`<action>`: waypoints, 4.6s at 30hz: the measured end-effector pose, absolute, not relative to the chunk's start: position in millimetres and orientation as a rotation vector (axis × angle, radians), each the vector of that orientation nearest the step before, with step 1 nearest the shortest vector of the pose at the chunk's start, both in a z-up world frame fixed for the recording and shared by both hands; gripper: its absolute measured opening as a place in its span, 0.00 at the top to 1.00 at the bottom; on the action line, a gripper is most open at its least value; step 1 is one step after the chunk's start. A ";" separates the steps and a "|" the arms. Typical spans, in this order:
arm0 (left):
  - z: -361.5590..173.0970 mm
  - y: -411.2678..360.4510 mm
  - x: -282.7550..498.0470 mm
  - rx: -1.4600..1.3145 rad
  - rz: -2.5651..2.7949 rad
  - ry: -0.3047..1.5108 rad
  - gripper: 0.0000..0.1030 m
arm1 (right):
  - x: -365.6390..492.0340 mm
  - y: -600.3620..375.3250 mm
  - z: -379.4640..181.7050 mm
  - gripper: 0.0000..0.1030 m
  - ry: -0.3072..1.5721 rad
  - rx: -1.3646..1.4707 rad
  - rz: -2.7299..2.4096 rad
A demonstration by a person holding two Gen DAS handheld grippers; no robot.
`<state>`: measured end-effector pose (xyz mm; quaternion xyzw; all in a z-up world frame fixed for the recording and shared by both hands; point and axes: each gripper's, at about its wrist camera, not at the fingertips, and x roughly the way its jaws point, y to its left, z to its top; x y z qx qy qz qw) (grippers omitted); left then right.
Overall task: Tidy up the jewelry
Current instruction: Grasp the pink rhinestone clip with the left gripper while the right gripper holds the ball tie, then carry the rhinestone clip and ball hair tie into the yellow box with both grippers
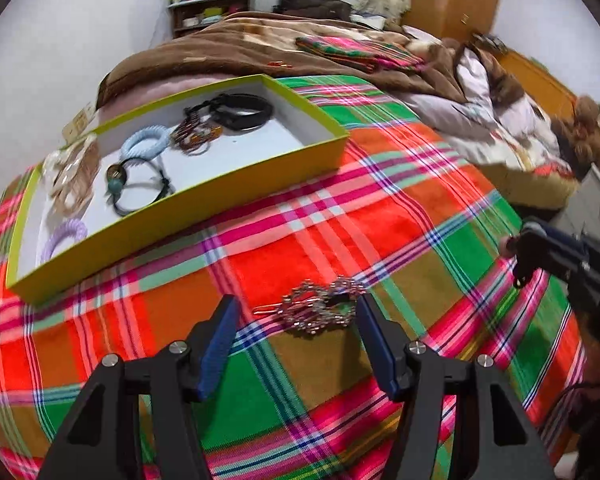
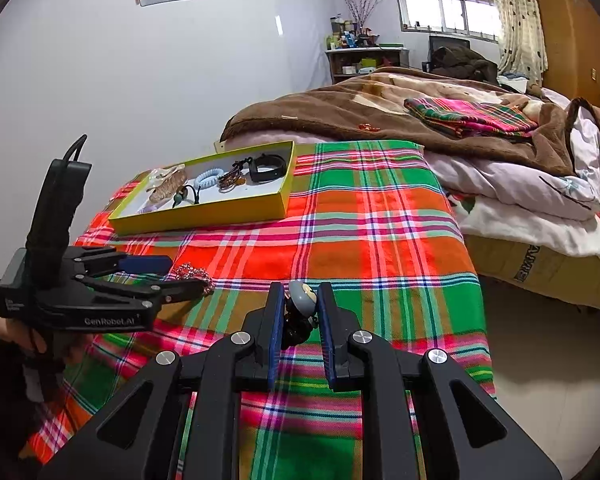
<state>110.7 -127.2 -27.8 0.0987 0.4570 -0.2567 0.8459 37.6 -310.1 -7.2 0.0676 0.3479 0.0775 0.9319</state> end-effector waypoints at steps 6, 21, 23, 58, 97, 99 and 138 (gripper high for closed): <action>-23.0 -136.9 102.8 0.204 -0.588 0.993 0.39 | 37.7 -314.6 -11.3 0.83 0.719 0.151 0.158; -16.8 -160.8 86.4 0.470 -0.642 0.880 0.39 | 35.6 -318.8 -12.4 0.83 0.714 0.168 0.156; -19.5 -166.9 86.2 0.501 -0.653 0.879 0.39 | 35.3 -318.8 -12.4 0.83 0.712 0.171 0.156; -22.5 -159.3 97.1 0.292 -0.756 0.970 0.87 | 36.8 -316.5 -11.8 0.83 0.707 0.168 0.167; 45.0 -89.9 131.5 0.139 -0.565 0.820 0.87 | 107.6 -272.6 46.7 0.83 0.624 0.075 0.257; 46.1 -83.8 137.6 0.123 -0.556 0.819 0.87 | 118.2 -271.4 47.9 0.83 0.629 0.078 0.266; -6.1 -100.7 217.0 0.010 -0.535 0.958 0.87 | 252.0 -249.1 -21.2 0.83 0.944 0.038 0.396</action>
